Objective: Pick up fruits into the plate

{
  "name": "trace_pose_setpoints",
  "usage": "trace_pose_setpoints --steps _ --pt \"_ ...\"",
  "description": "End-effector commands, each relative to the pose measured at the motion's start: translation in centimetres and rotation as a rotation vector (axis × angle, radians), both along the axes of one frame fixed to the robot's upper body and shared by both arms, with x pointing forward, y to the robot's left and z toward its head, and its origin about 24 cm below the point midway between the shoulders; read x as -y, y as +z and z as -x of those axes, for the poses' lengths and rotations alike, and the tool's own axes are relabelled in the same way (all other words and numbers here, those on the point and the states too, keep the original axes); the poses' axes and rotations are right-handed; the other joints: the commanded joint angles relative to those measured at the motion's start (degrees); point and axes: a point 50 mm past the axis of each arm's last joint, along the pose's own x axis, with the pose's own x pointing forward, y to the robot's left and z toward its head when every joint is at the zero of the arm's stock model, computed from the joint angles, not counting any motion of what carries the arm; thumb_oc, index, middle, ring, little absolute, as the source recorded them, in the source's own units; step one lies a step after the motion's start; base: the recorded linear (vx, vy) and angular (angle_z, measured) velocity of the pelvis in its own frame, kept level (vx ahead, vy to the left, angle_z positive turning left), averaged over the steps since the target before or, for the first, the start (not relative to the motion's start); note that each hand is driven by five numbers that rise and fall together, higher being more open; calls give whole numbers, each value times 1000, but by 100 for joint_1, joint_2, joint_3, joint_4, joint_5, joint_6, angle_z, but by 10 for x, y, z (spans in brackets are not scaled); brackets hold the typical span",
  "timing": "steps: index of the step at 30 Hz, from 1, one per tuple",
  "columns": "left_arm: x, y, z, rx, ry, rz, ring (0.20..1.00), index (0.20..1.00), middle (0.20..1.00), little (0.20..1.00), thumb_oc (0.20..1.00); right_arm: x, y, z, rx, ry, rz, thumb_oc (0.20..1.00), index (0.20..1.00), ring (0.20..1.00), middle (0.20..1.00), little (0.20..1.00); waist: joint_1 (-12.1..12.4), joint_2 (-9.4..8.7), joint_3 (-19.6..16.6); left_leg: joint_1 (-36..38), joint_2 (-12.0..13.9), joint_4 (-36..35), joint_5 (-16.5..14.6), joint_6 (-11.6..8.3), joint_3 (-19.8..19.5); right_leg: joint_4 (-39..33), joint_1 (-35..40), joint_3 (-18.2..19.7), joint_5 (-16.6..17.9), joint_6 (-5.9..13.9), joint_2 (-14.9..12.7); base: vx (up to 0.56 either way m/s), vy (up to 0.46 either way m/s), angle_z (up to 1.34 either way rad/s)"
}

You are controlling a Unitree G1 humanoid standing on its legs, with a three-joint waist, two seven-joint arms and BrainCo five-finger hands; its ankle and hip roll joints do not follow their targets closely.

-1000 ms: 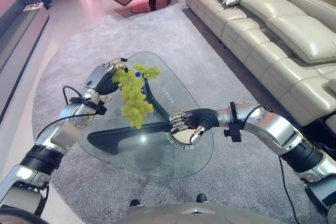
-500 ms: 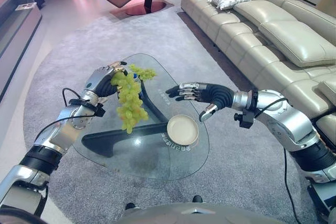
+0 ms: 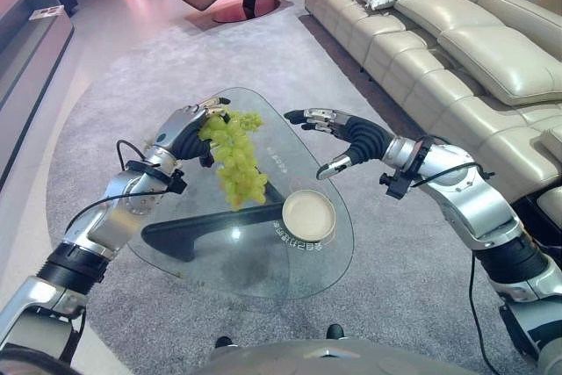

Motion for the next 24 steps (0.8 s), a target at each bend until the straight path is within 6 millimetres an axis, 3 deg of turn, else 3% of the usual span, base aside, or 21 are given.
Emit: trace_pose_setpoints --steps 1,6,9,11,16,24 --pt "12 48 -4 181 -91 67 200 200 200 200 200 -25 28 4 57 118 -90 1000 1000 1000 1000 1000 53 -101 -99 -84 -51 210 -606 67 -37 208 271 -528 -362 289 -431 -5 -12 5" --pt "37 51 -5 184 -182 88 200 200 200 200 200 -58 17 12 -123 225 -173 1000 1000 1000 1000 1000 87 -95 -93 -74 -32 220 -612 70 -43 217 271 -547 -363 285 -448 -6 -9 3" --pt "42 52 -4 192 -201 95 200 200 200 200 200 -64 13 14 -186 248 -201 1000 1000 1000 1000 1000 96 -96 -95 -71 -30 218 -613 68 -49 212 277 -550 -361 287 -452 0 0 0" --pt "56 55 -3 222 -239 115 200 200 200 200 200 -82 3 22 -324 302 -253 1000 1000 1000 1000 1000 113 -109 -108 -61 -31 211 -614 71 -49 210 283 -552 -359 296 -463 0 0 0" --pt "75 58 -2 239 -300 137 200 200 200 200 200 -103 -3 31 -413 364 -287 1000 1000 1000 1000 1000 120 -123 -117 -65 -29 222 -622 84 -44 224 265 -544 -362 292 -467 0 0 0" --pt "93 58 -2 216 -334 168 200 200 200 200 200 -118 -3 36 -434 387 -312 1000 1000 1000 1000 1000 110 -130 -132 -40 -53 225 -644 108 -45 210 253 -514 -331 310 -493 0 0 0"
